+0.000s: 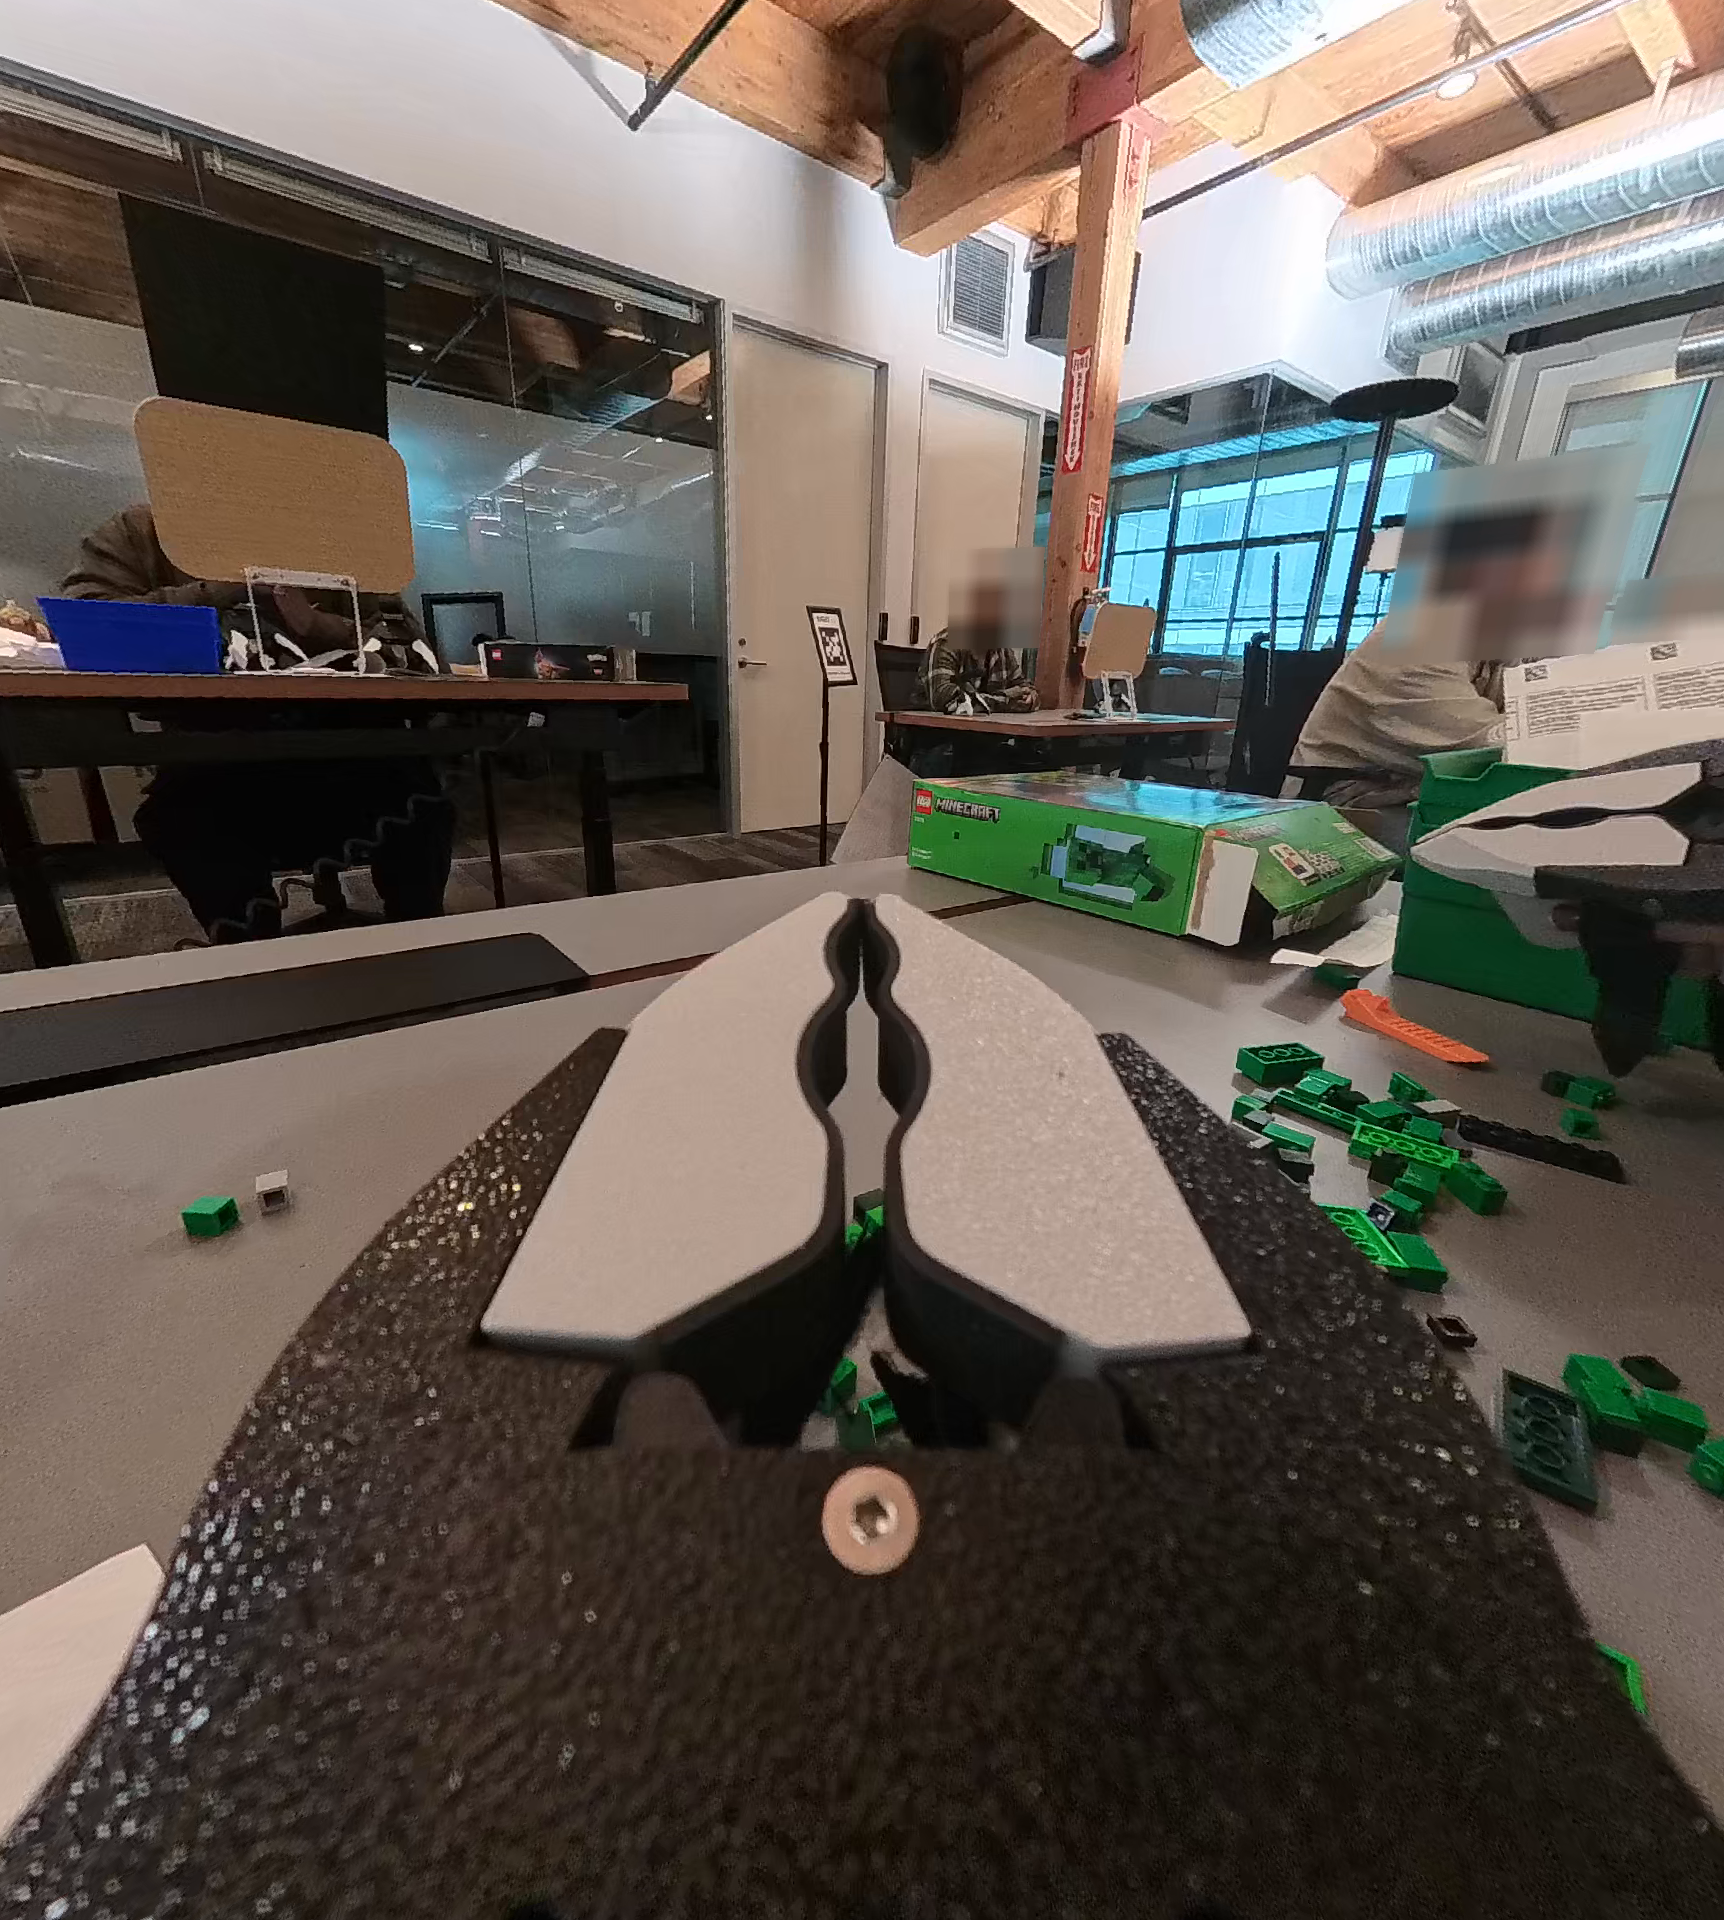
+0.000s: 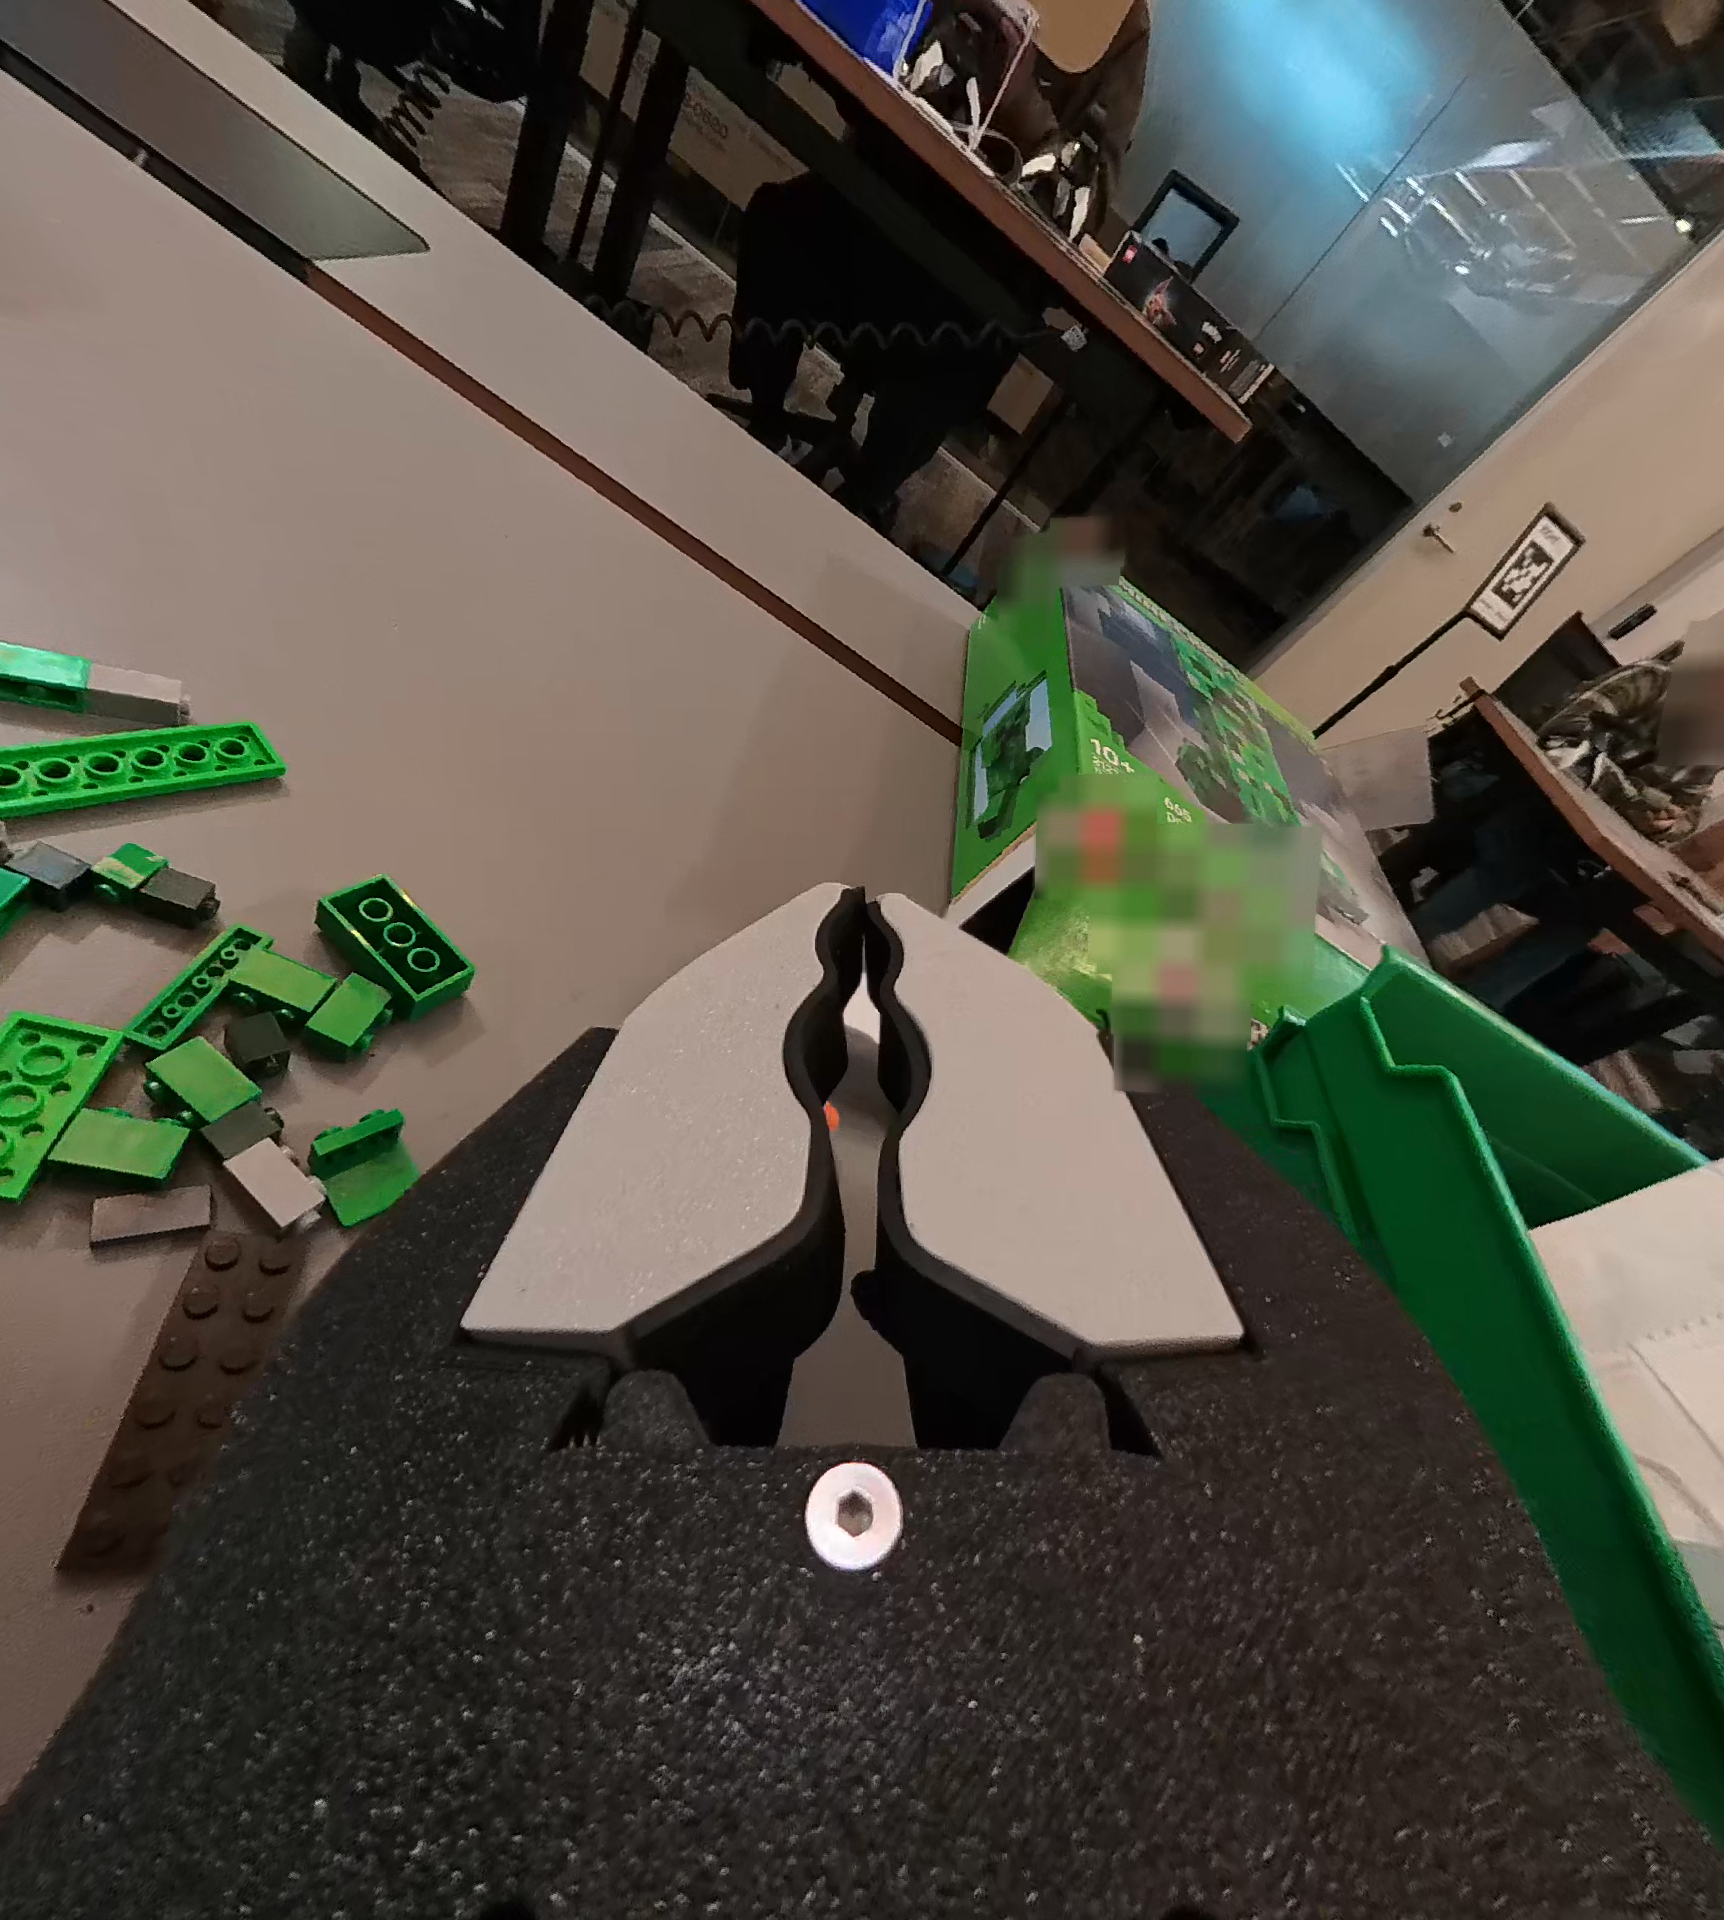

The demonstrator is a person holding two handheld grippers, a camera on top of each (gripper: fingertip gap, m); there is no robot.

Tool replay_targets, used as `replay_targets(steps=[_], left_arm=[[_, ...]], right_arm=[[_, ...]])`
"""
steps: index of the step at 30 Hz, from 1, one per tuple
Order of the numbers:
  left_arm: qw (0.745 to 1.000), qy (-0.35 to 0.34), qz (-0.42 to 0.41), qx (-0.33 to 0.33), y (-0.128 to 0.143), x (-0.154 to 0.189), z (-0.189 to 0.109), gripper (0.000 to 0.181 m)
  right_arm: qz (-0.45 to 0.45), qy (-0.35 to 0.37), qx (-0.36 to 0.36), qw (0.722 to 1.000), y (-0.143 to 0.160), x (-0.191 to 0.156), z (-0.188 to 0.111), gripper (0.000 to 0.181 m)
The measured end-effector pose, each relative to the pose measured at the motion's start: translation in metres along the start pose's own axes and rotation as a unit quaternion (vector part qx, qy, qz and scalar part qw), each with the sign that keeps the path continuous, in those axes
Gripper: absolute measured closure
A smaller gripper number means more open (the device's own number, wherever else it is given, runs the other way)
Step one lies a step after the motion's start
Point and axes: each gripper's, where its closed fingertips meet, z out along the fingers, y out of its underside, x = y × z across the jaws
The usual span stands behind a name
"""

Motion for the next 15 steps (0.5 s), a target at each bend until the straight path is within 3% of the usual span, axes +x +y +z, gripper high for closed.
replay_targets(steps=[15], left_arm=[[1.0,0.001,-0.003,0.0,0.0002,0.0,0.0002,0.181]], right_arm=[[0.062,-0.005,0.02,0.998,-0.0028,0.0072,-0.0027,0.181]])
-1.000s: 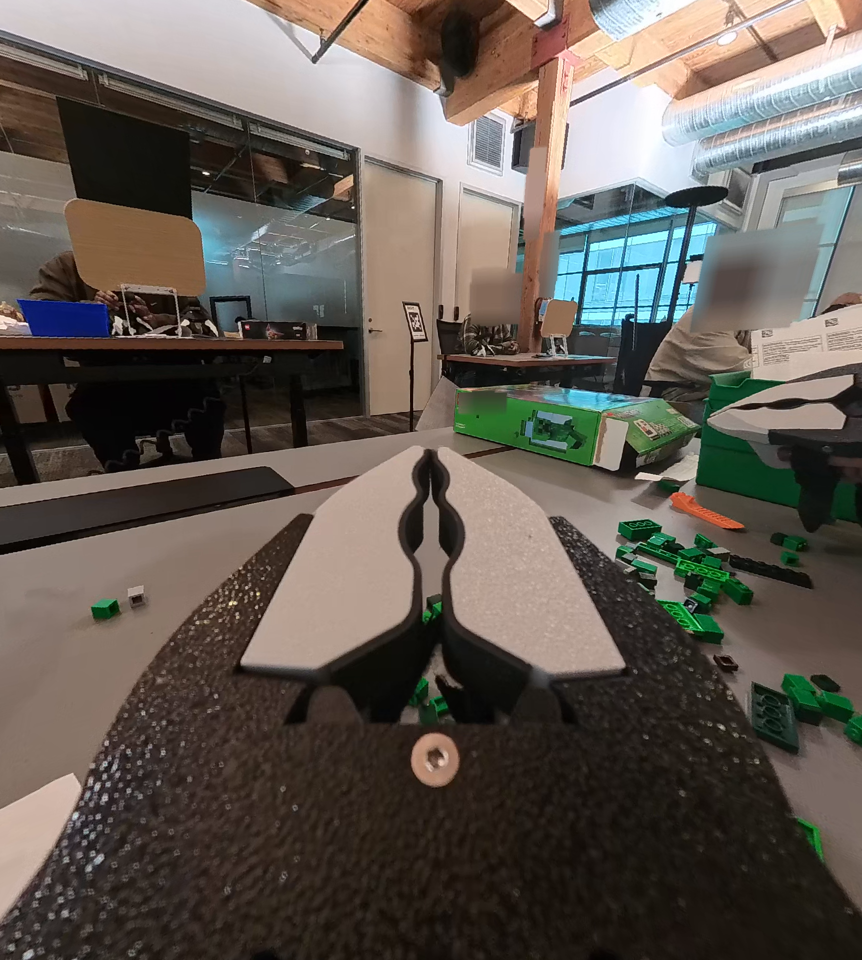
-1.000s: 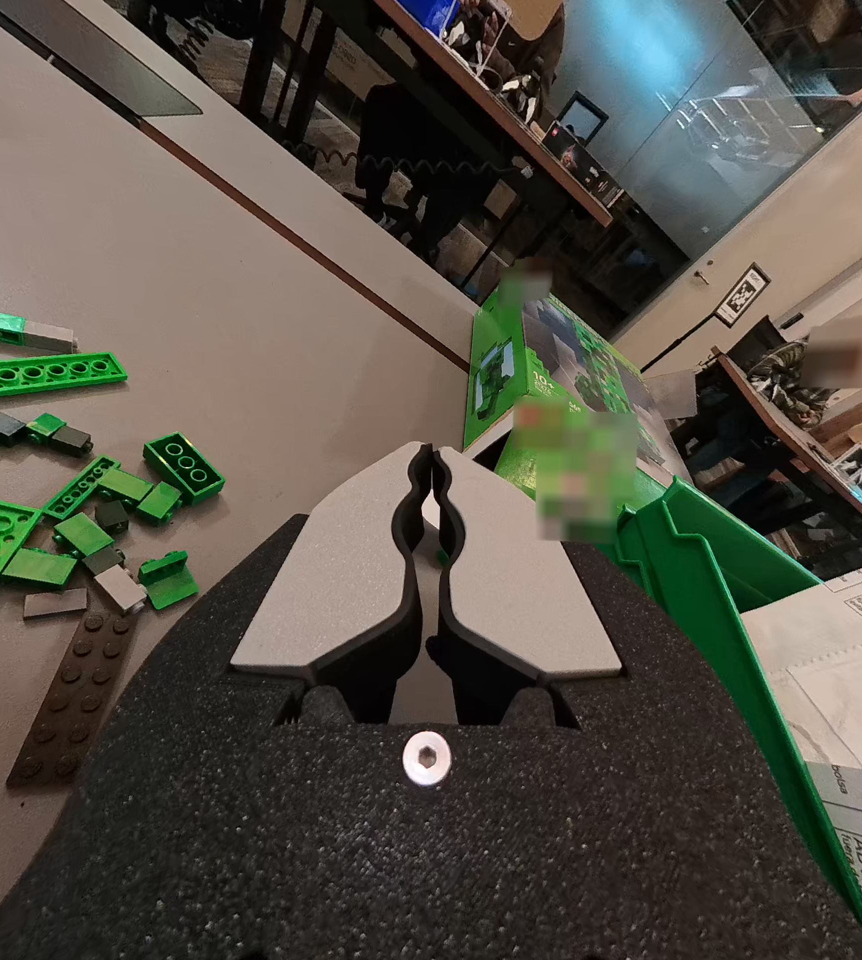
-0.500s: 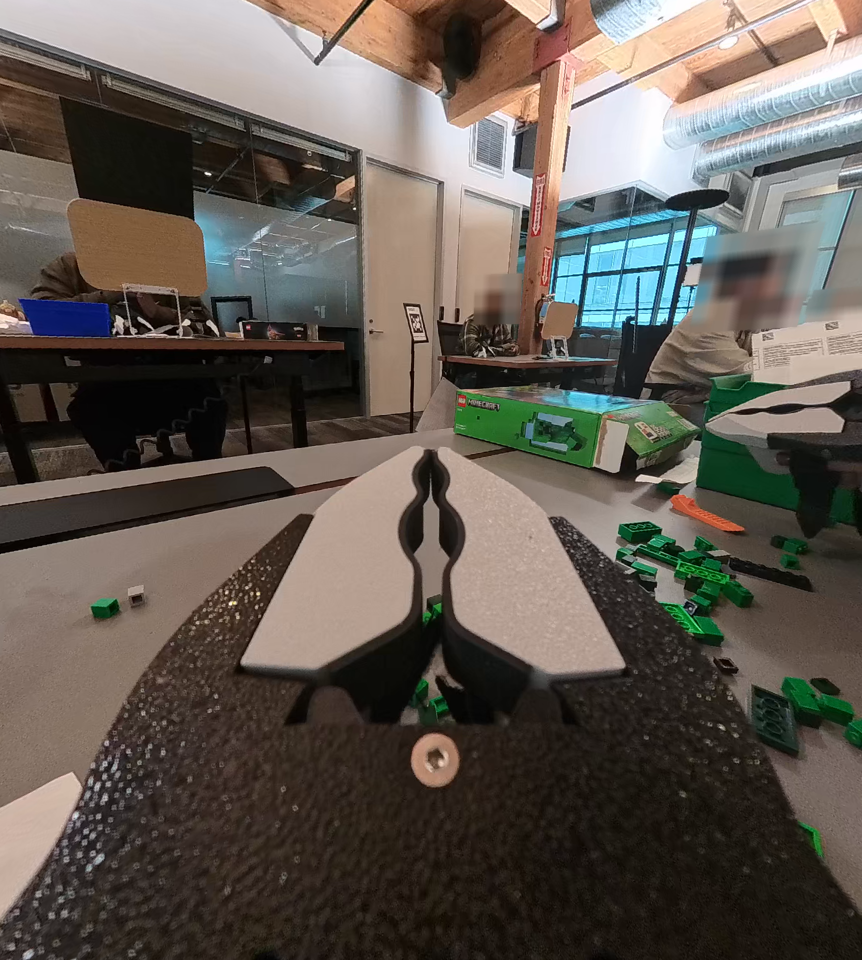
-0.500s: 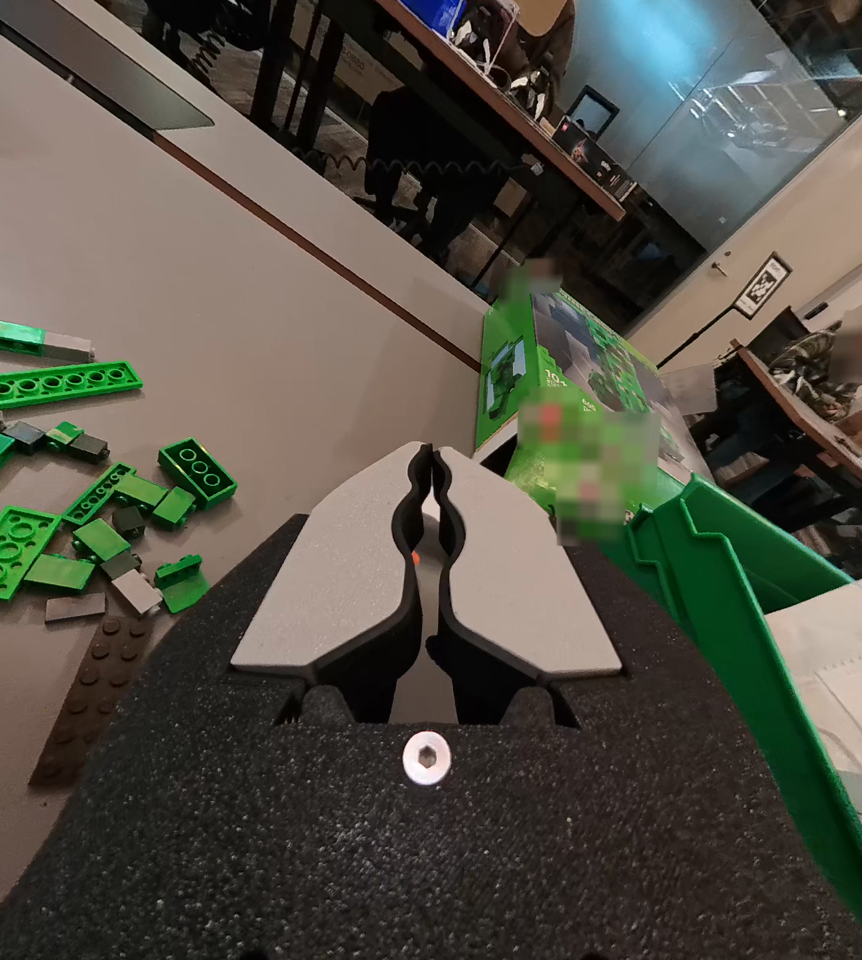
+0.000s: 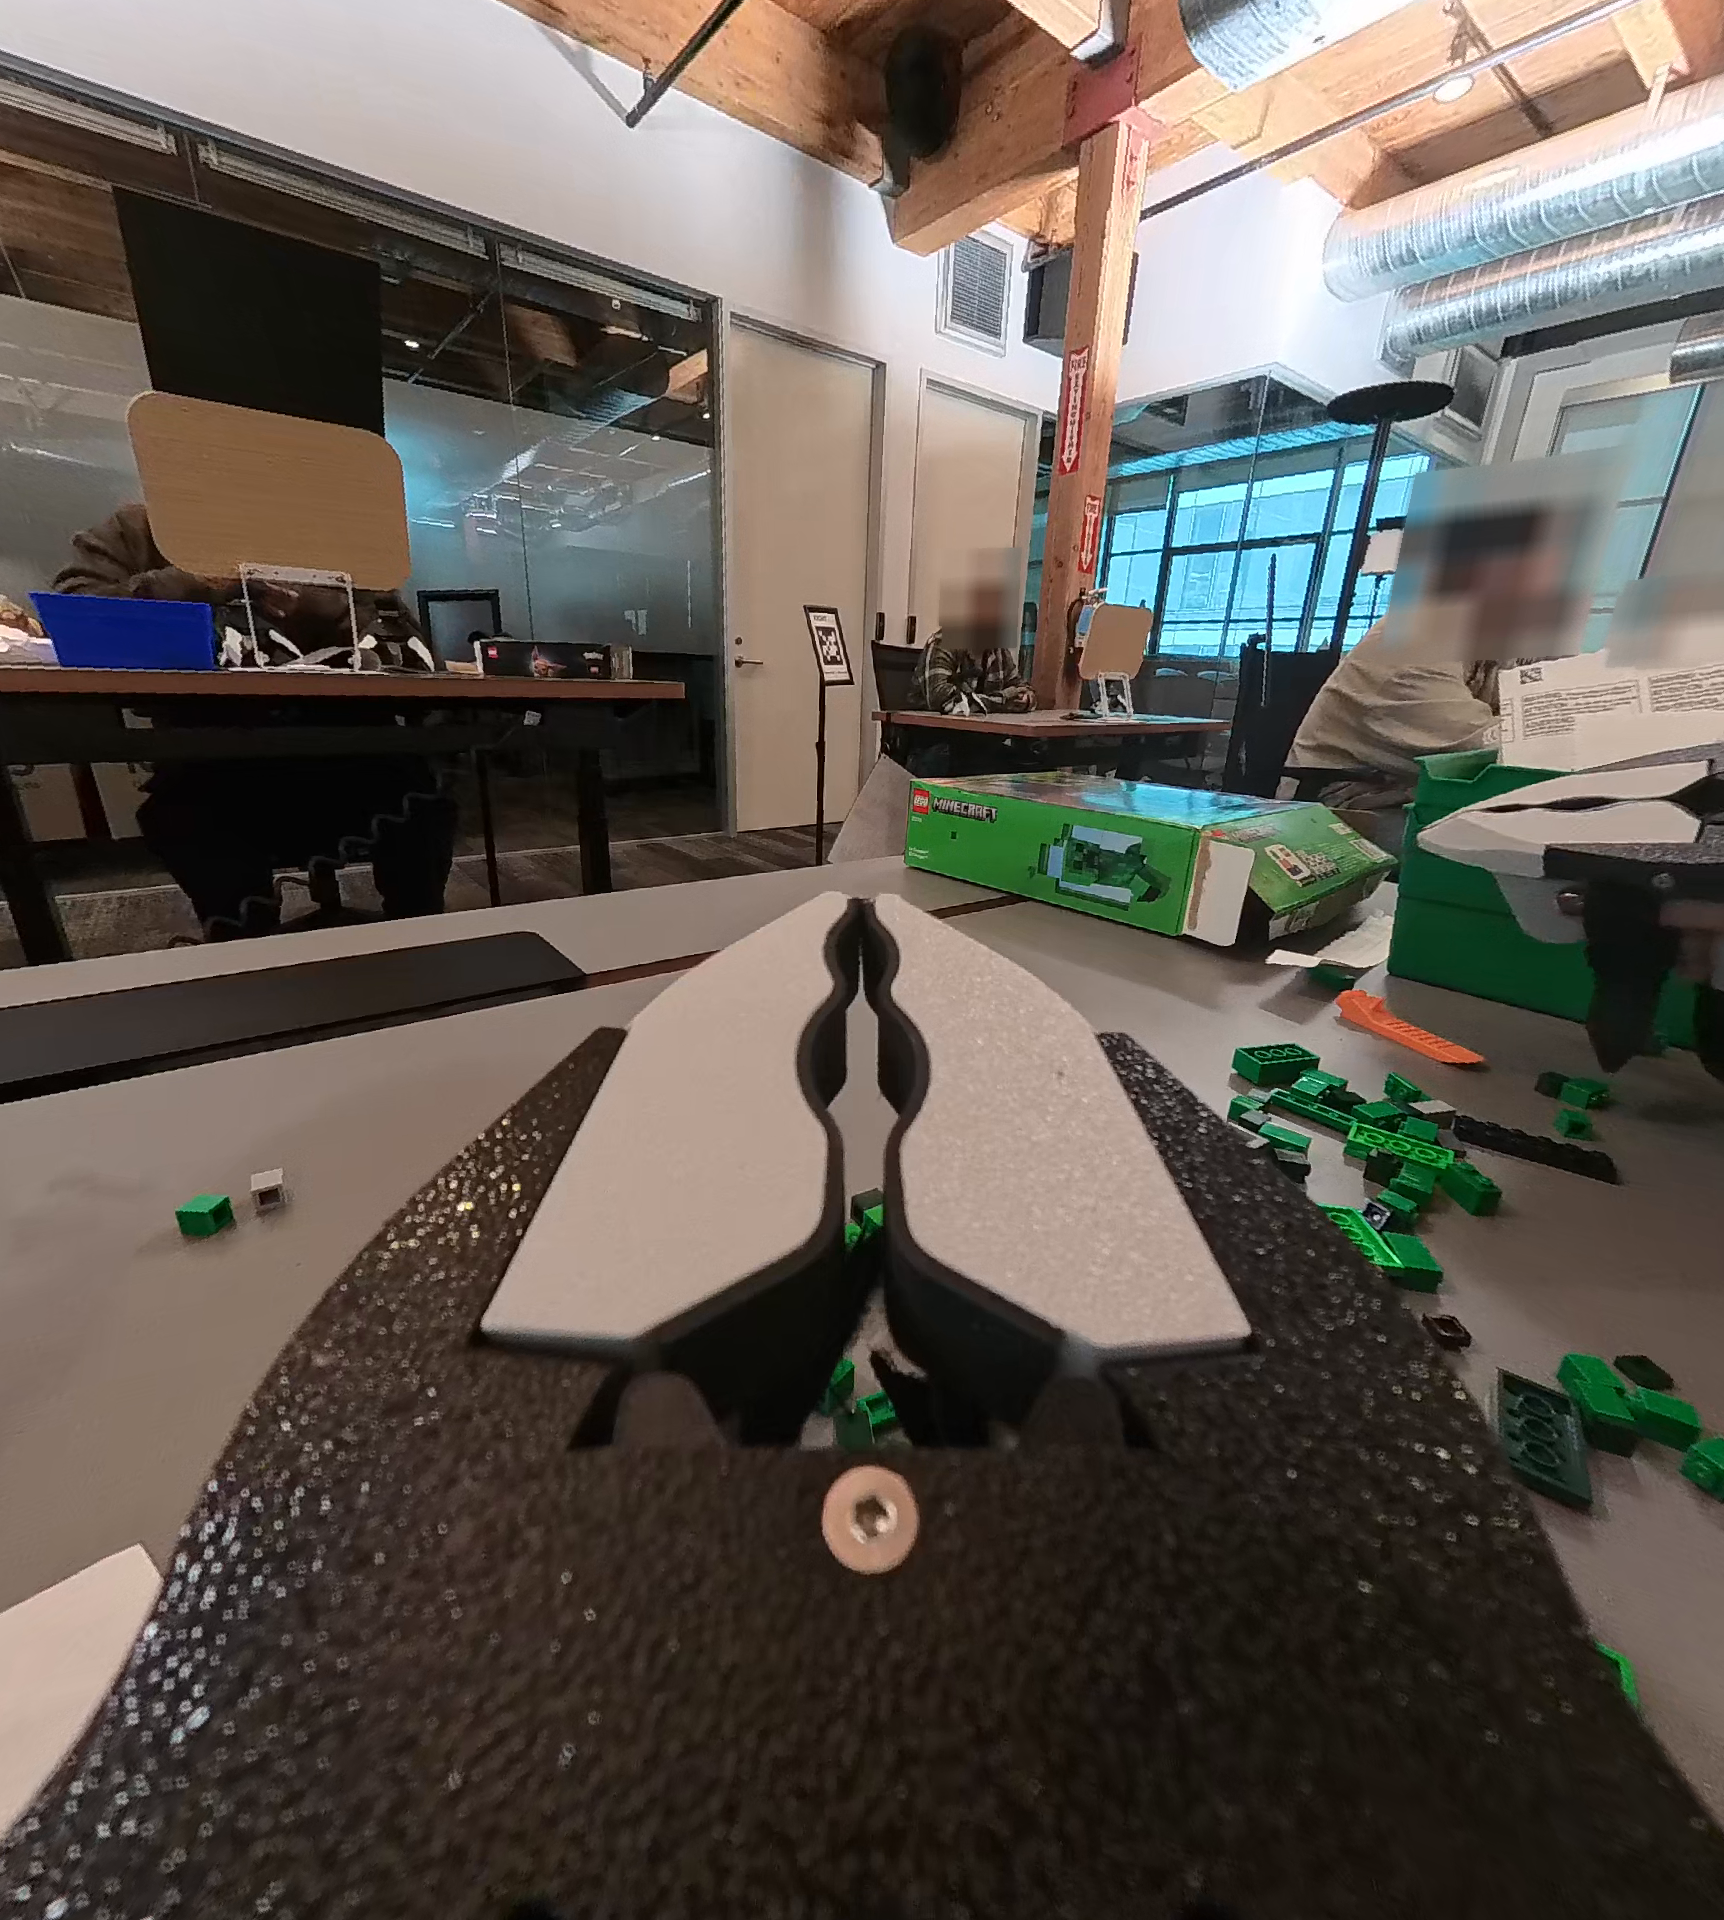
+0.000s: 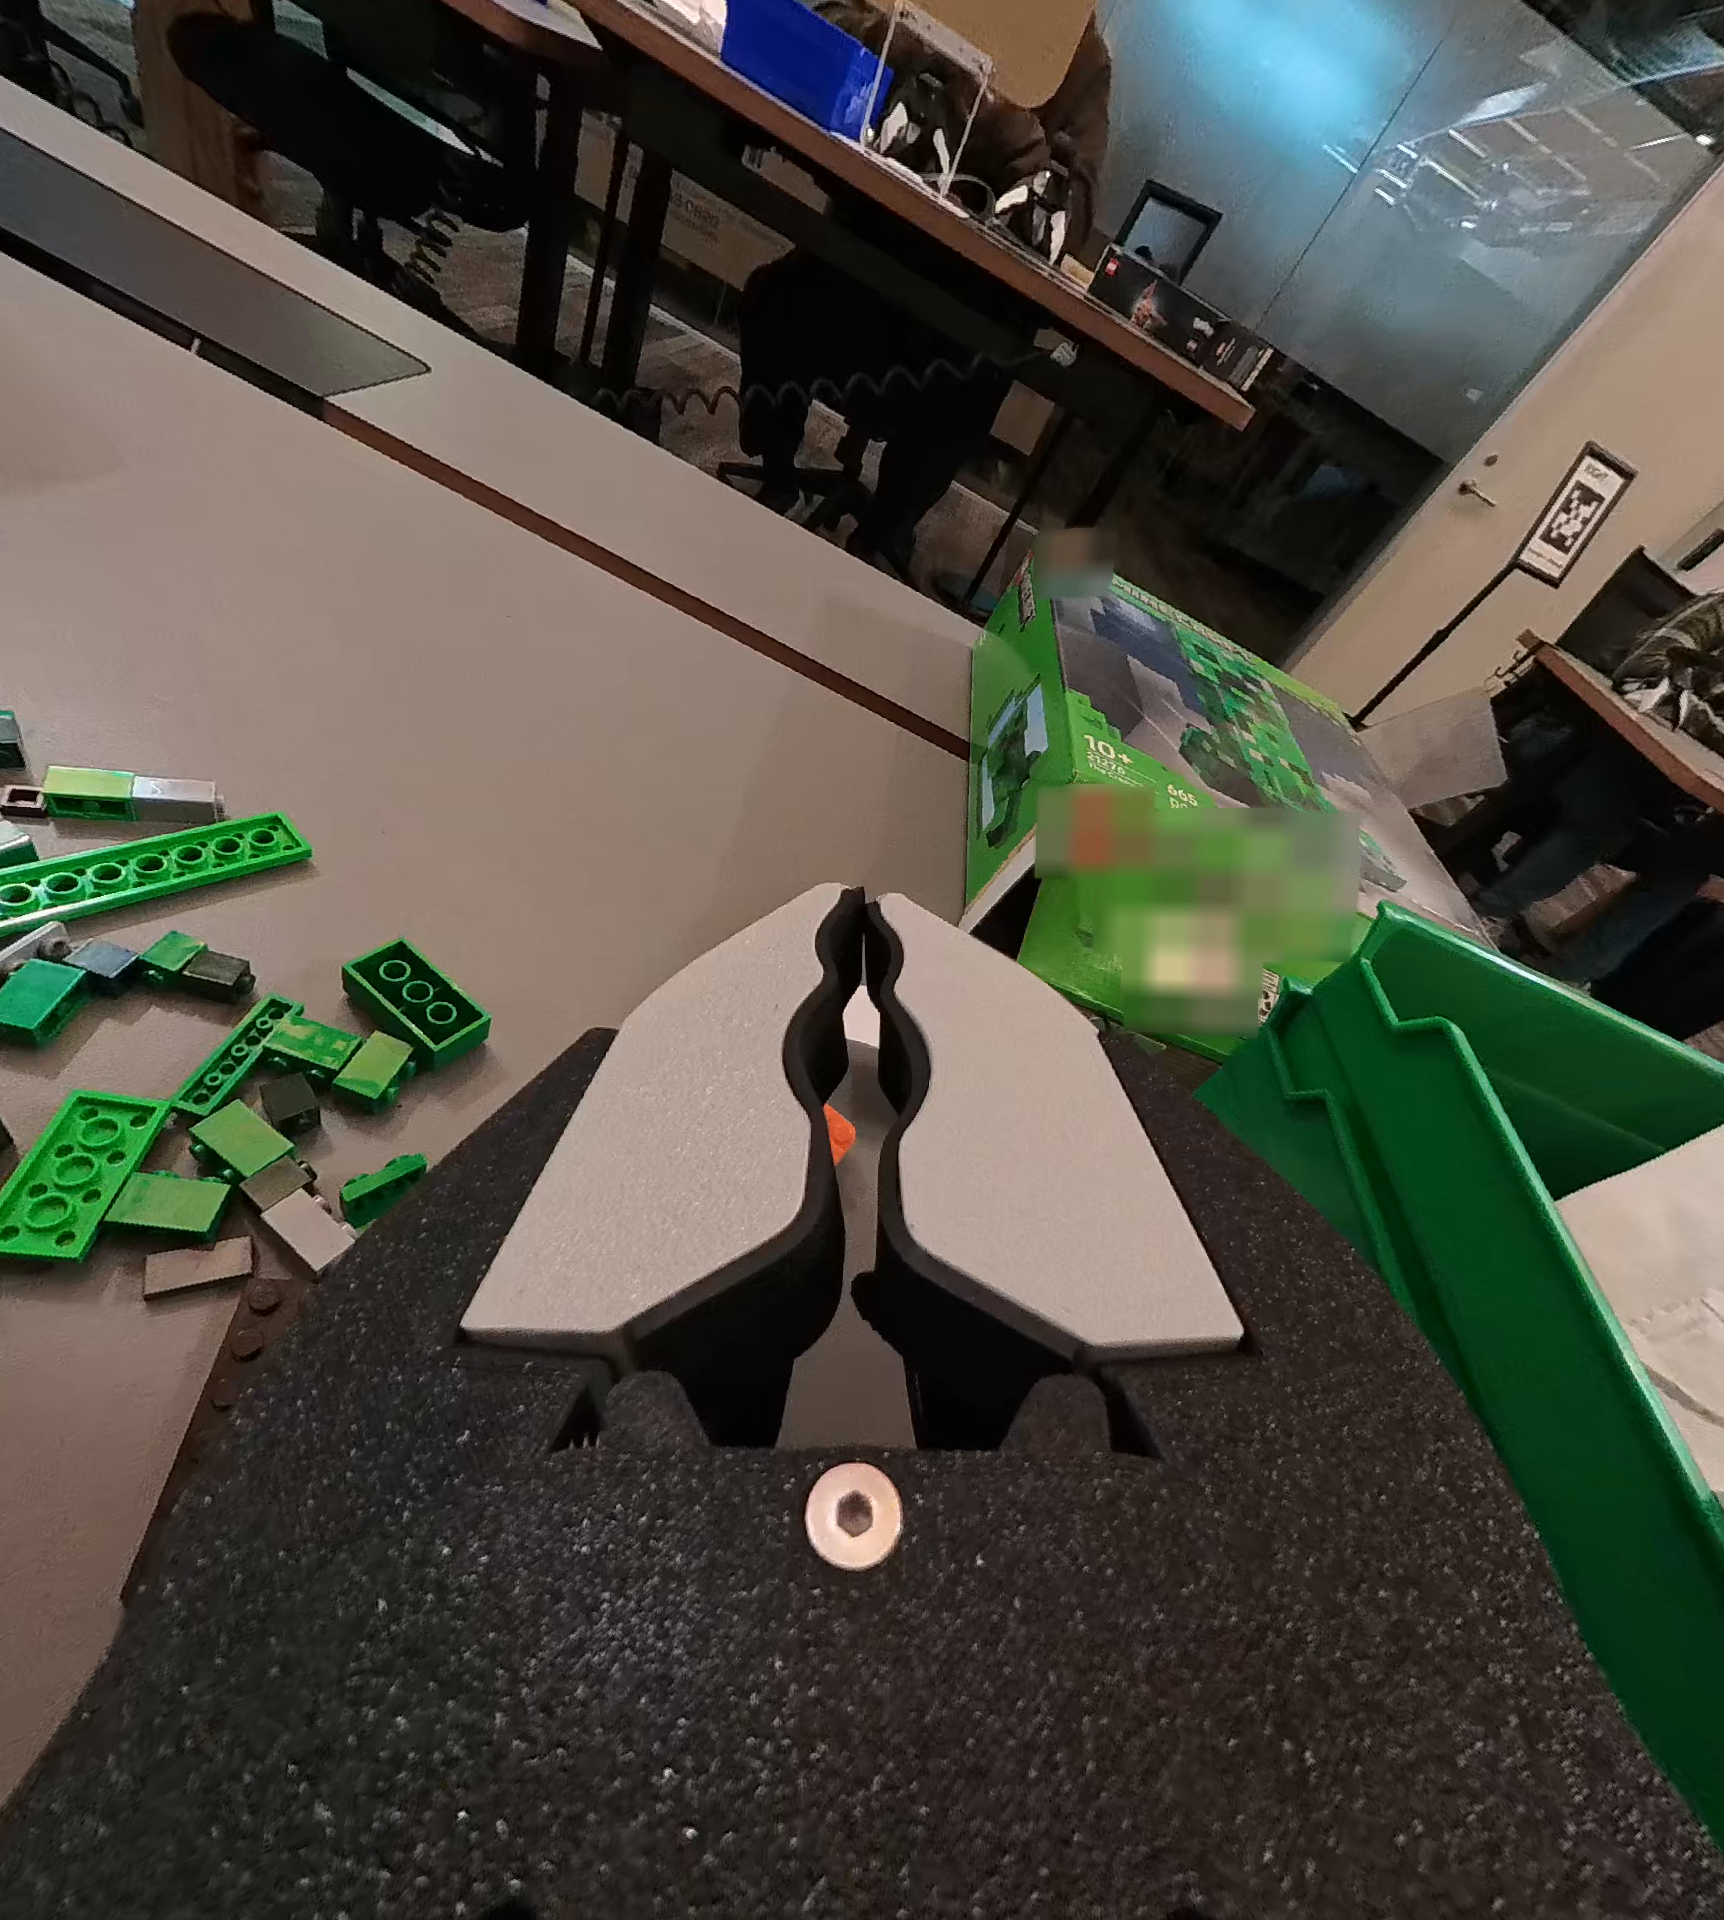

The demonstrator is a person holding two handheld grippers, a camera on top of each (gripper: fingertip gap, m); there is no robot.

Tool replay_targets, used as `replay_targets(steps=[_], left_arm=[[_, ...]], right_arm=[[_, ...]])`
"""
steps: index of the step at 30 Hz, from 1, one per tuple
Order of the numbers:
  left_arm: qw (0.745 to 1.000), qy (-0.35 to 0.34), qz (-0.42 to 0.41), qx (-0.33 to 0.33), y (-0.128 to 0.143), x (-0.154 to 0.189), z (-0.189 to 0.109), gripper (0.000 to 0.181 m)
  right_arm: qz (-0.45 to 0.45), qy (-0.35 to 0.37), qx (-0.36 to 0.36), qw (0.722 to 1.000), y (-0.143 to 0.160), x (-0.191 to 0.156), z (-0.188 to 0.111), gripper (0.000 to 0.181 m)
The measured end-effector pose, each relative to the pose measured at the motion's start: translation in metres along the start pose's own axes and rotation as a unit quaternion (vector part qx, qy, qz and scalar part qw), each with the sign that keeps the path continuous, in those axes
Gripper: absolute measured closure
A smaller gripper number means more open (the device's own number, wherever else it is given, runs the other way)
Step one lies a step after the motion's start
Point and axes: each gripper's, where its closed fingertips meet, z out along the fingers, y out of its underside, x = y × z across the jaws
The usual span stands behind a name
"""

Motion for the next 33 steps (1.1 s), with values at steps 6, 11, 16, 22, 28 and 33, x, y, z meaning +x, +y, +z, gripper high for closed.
replay_targets(steps=[6,11,16,22,28,33], left_arm=[[1.0,0.0,-0.002,0.0,0.0,0.0,0.0,0.181],[1.0,-0.001,-0.004,0.001,0.0,-0.001,0.0,0.181],[1.0,-0.002,-0.009,0.002,0.0,-0.002,0.0,0.181],[1.0,-0.001,-0.013,0.002,0.0,-0.002,0.0,0.181],[1.0,0.0,-0.014,0.002,0.0,-0.002,0.0,0.181],[1.0,0.0,-0.015,0.002,0.0,-0.002,0.0,0.181]], right_arm=[[-0.002,0.002,0.002,1.0,-0.001,0.0,0.0,0.181],[0.003,0.022,0.006,1.0,-0.002,0.007,-0.003,0.181],[0.036,0.078,0.012,0.996,-0.001,0.036,-0.013,0.181],[-0.034,0.085,0.001,0.996,0.003,0.056,-0.024,0.181],[-0.091,-0.022,0.06,0.994,-0.015,0.024,-0.033,0.181],[-0.065,0.041,0.095,0.993,-0.026,0.044,-0.04,0.181]])
